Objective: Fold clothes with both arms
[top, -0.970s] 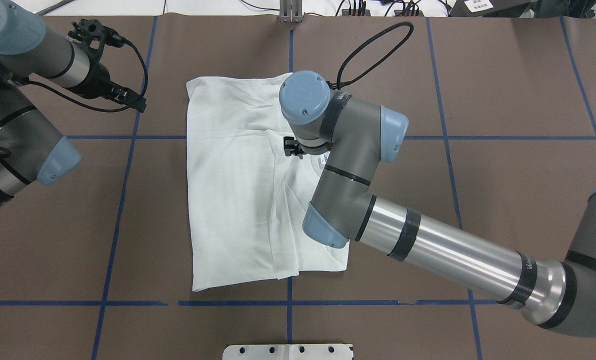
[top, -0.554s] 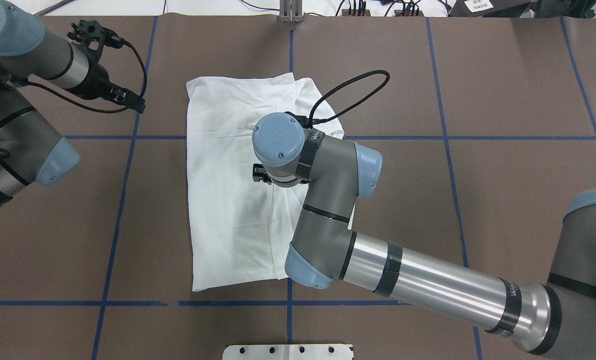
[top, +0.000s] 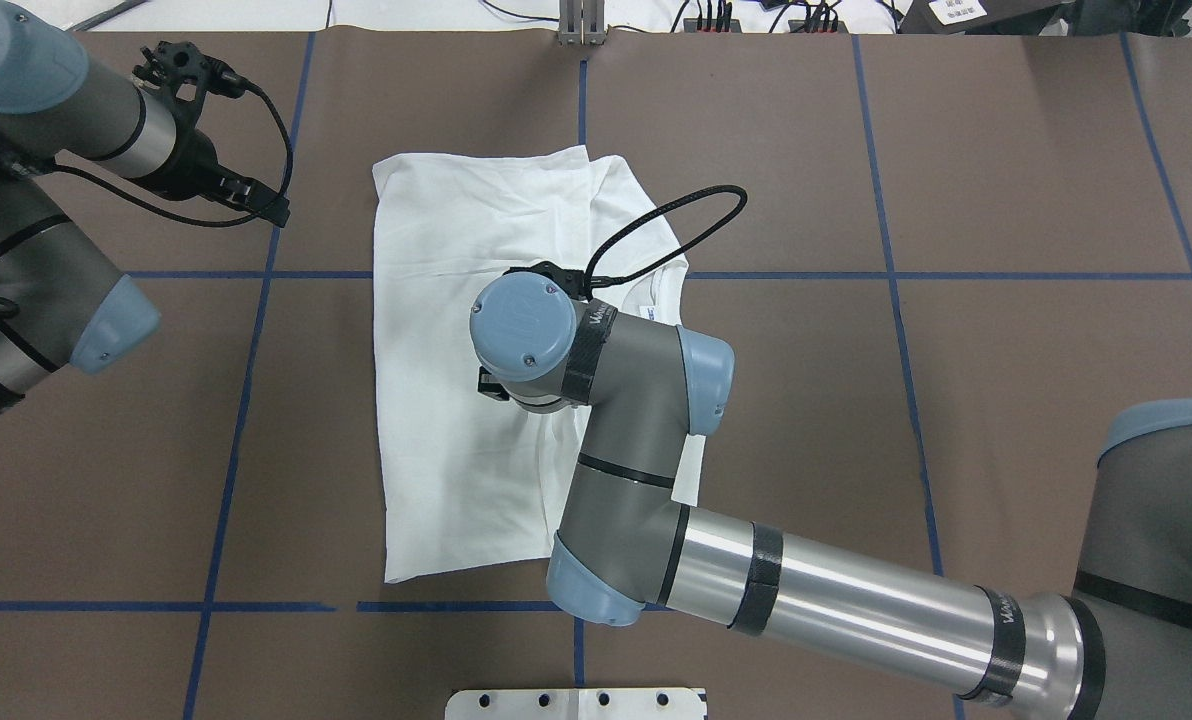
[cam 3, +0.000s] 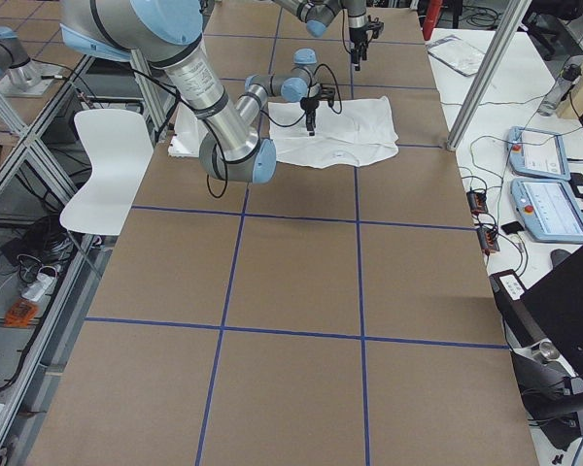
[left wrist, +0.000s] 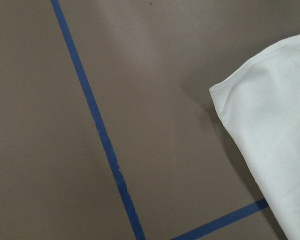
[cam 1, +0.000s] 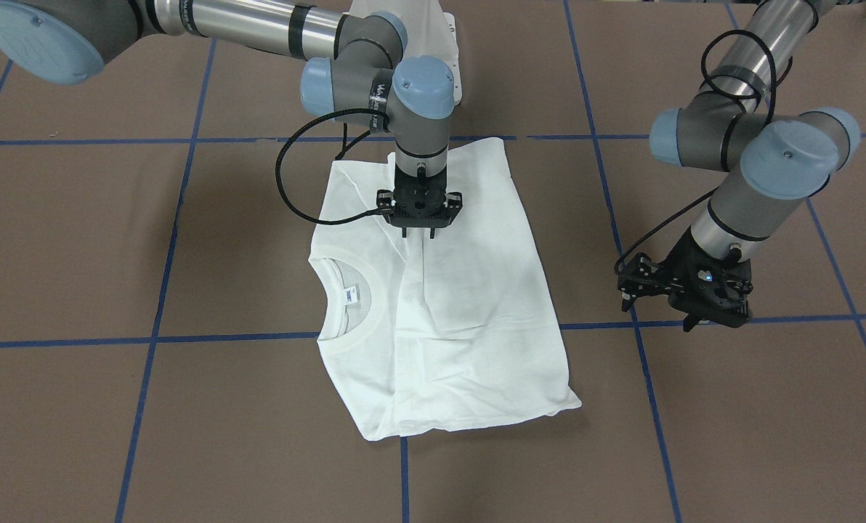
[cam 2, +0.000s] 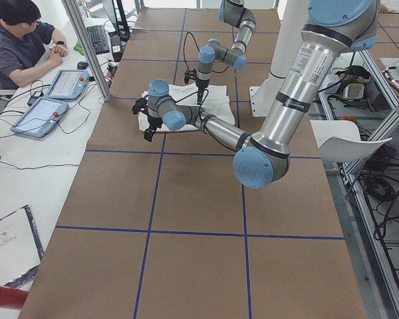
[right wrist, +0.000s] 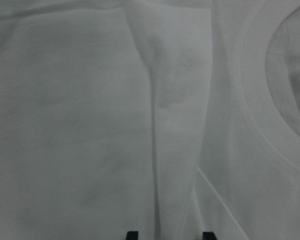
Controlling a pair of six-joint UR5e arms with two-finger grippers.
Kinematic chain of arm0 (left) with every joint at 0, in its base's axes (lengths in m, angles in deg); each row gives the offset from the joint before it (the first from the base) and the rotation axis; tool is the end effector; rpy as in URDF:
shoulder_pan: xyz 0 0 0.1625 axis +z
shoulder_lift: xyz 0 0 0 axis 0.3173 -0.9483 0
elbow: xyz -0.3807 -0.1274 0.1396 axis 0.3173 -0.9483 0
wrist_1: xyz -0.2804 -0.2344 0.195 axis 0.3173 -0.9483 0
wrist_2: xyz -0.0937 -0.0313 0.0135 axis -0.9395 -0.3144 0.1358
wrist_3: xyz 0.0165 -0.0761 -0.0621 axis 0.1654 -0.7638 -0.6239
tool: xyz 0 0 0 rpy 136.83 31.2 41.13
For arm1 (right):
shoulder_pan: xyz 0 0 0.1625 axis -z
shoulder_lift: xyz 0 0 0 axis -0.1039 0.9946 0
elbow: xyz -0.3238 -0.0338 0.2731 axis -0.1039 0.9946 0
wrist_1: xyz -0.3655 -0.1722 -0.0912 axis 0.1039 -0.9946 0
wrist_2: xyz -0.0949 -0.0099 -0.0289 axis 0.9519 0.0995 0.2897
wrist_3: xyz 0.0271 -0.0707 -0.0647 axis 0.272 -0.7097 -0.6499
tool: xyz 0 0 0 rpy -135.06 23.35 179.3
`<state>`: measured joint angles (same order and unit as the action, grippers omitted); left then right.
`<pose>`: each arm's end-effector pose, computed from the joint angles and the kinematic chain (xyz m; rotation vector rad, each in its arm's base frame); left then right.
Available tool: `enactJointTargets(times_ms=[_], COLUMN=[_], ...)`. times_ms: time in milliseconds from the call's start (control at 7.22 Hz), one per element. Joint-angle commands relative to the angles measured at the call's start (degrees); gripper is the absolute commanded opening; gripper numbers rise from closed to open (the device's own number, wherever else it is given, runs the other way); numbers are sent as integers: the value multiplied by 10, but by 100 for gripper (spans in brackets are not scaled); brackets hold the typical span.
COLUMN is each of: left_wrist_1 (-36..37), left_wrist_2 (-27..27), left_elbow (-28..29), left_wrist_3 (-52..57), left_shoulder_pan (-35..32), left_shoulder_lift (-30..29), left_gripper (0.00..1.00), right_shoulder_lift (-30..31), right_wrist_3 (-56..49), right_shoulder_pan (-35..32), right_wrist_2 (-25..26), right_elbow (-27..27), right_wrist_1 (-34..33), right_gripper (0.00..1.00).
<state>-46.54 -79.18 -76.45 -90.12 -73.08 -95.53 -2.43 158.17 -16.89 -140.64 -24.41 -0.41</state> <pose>0.3204 -0.5994 0.3916 0.4037 0.8260 0.2604 -0.6688 -0.4116 0.1715 0.1064 -0.7581 0.1150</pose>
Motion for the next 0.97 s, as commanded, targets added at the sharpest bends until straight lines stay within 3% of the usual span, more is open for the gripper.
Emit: enactJointTargets(times_ms=[0,693,831], left_wrist_1=[0,-1,0], left_wrist_2=[0,0,0], left_elbow=[0,1,1], left_wrist_3=[0,-1,-1], left_shoulder_pan=[0,0,0], left_shoulder_lift=[0,0,0], left_gripper=[100,100,100], right_shoulder_lift=[1,15,34], right_wrist_3=[2,-9,-18], right_shoulder_pan=[4,-9,-16], right_wrist_2=[0,0,-1], right_elbow=[-1,-15,-38], right_wrist_1=[-3,-12,-25], right_gripper=[9,7,7])
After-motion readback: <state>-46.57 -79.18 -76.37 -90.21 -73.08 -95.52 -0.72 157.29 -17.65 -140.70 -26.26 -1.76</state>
